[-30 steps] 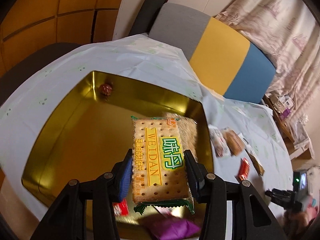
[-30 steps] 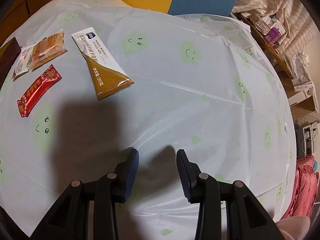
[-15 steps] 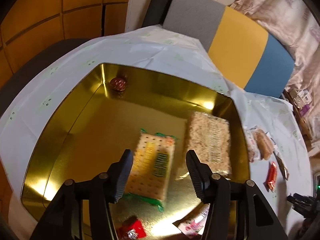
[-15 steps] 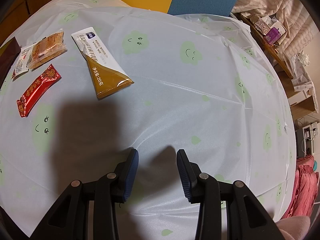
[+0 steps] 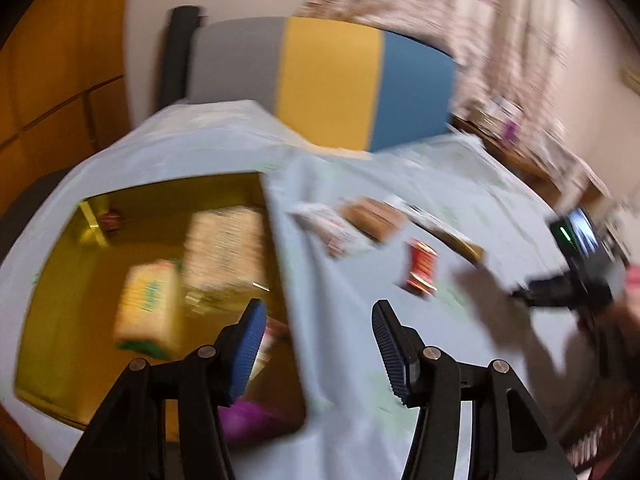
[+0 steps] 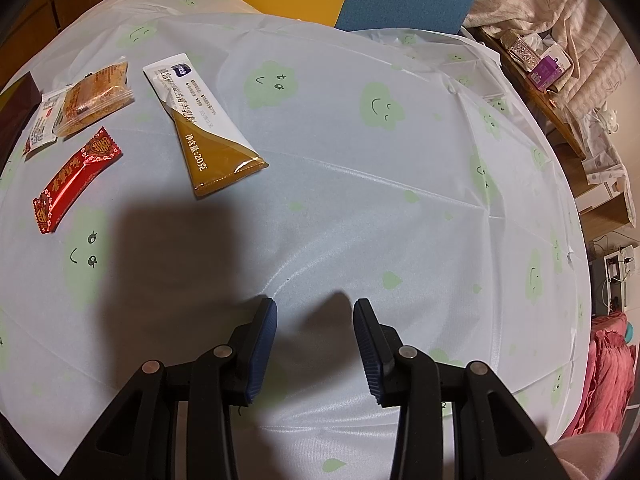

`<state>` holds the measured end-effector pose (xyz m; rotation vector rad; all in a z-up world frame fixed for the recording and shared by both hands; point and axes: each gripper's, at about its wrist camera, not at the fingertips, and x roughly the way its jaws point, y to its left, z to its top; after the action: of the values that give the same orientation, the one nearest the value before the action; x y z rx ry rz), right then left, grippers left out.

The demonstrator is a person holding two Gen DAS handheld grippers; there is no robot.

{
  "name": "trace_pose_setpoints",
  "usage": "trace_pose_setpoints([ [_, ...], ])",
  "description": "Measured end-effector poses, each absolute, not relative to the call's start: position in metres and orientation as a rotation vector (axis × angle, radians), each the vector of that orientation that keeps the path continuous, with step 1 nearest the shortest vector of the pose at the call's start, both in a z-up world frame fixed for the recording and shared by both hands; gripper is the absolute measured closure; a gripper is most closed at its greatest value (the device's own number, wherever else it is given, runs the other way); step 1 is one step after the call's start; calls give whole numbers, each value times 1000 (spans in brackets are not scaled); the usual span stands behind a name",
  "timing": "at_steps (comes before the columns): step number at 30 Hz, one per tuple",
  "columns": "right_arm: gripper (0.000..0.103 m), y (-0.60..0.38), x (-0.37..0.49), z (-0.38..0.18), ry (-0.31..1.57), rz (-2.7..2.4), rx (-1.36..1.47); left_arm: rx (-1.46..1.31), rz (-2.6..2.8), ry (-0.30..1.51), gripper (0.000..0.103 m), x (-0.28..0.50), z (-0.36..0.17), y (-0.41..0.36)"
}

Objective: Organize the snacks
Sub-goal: 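Withdraw the open left tool from the tin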

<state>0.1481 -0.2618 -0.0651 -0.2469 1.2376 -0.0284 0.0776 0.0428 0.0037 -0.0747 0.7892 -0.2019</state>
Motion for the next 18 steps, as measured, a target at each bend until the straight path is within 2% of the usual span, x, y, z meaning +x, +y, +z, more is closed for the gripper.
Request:
trace_pose_setpoints([
  [6,63,-261,148,-65,1238,-28,-246,23,-340,848,47,58,-30,-18],
  [13,63,-260,148,-65,1238,-28,-246,74,-367,887,47,53,-68,-42],
  [18,63,-259,147,-58,1203,-21,-239,114,-378,826,37,43,-76,-48],
])
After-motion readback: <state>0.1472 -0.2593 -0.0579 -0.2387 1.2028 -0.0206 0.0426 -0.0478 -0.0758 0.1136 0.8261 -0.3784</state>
